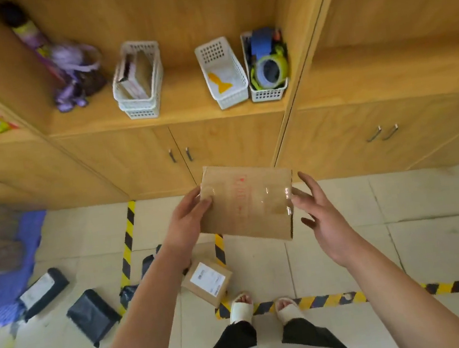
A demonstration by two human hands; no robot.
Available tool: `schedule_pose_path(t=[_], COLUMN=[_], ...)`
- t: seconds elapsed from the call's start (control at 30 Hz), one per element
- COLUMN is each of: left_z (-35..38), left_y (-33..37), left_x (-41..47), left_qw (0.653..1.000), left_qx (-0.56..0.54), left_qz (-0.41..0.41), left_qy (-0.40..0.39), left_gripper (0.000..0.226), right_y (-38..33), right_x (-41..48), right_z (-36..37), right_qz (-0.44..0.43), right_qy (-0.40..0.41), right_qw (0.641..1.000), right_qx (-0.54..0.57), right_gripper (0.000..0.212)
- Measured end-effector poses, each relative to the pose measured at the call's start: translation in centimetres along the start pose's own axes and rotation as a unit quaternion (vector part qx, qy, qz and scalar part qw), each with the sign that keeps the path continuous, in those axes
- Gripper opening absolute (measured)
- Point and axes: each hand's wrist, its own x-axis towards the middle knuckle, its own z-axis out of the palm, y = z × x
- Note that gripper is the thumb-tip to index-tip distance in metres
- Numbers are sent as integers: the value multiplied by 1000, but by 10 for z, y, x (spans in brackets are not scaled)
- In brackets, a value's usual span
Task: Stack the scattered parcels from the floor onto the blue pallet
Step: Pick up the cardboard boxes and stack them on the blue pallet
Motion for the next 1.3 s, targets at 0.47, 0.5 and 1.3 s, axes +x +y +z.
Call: schedule_pose_path(t=[0.47,0.5,1.3], left_z=[-32,-34,-285], left_y=[-14,-23,-152], left_x=[-85,-93,-374], left_qw=[963,960,992], left_qx=[-63,-77,-62], left_qz=[-208,-215,56], left_qy=[160,164,96], left_gripper=[41,44,106], right_y=[-38,-33,14], right_x=[4,5,-140], right_z=[-32,-31,347], right_qz=[-124,-121,-190], right_qy=[-355,-372,-646], right_qw=[830,825,555], right_qx=[-413,-408,-489], right_gripper=[109,110,72])
